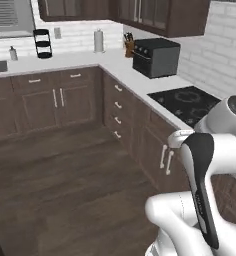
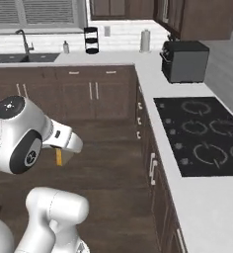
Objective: Start the toaster. Once the lever pops up, take the bread to the plate on the dining counter.
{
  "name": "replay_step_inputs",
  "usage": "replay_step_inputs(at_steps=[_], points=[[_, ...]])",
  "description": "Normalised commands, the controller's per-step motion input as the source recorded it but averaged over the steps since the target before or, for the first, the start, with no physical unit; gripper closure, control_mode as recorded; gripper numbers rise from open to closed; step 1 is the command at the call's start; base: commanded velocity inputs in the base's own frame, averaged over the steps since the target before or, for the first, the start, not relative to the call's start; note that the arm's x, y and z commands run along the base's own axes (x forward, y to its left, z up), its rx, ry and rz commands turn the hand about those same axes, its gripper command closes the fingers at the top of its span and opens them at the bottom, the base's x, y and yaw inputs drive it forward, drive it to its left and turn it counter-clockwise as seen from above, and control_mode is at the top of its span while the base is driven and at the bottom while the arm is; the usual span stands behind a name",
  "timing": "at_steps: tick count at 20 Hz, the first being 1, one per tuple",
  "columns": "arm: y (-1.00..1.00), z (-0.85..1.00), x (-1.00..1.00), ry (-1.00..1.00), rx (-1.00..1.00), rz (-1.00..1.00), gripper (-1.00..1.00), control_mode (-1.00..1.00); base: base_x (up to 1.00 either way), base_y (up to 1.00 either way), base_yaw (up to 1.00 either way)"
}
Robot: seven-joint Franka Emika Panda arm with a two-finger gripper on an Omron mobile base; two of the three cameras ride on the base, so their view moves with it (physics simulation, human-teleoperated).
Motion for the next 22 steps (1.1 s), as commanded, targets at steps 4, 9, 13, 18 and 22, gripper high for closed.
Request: replay_step_inputs(at_steps=[4, 9, 13, 18, 22], points=[[0.00, 0.00, 0.00, 0.00, 0.00, 0.00, 1.00, 1.00, 0.00, 0.00, 1.00], [0.00, 0.00, 0.00, 0.00, 0.00, 0.00, 1.00, 1.00, 0.00, 0.00, 1.00], [0.00, 0.00, 0.00, 0.00, 0.00, 0.00, 1.00, 1.00, 0.00, 0.00, 1.00], [0.00, 0.00, 0.00, 0.00, 0.00, 0.00, 1.00, 1.00, 0.00, 0.00, 1.00], [0.00, 0.00, 0.00, 0.00, 0.00, 0.00, 1.00, 1.00, 0.00, 0.00, 0.96]])
